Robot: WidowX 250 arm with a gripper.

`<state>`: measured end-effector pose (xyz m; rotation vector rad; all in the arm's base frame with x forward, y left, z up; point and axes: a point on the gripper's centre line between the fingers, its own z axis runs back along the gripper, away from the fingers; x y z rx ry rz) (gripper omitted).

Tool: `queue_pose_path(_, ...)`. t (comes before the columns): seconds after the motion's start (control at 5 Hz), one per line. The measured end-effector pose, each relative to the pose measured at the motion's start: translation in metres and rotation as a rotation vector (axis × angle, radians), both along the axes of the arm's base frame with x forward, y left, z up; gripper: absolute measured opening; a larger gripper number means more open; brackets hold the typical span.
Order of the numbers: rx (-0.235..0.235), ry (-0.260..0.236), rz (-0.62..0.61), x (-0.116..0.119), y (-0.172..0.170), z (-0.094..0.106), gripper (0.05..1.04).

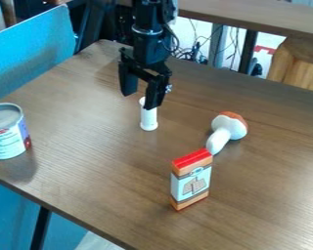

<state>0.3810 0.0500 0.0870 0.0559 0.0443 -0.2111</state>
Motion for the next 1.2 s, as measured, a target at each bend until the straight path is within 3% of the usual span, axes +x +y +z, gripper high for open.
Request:
queue_pose_path(0.4,-0.012,0.015,-0.016,0.012,0.0,-0.001,0.999)
queue_pose_path(0.8,-0.033,0.105,-0.025,0.015,-0.001,-0.024,0.999)
queue_pose_path(1.2,-0.022,0.152,-0.026,0.022,0.002,-0.041,0.959)
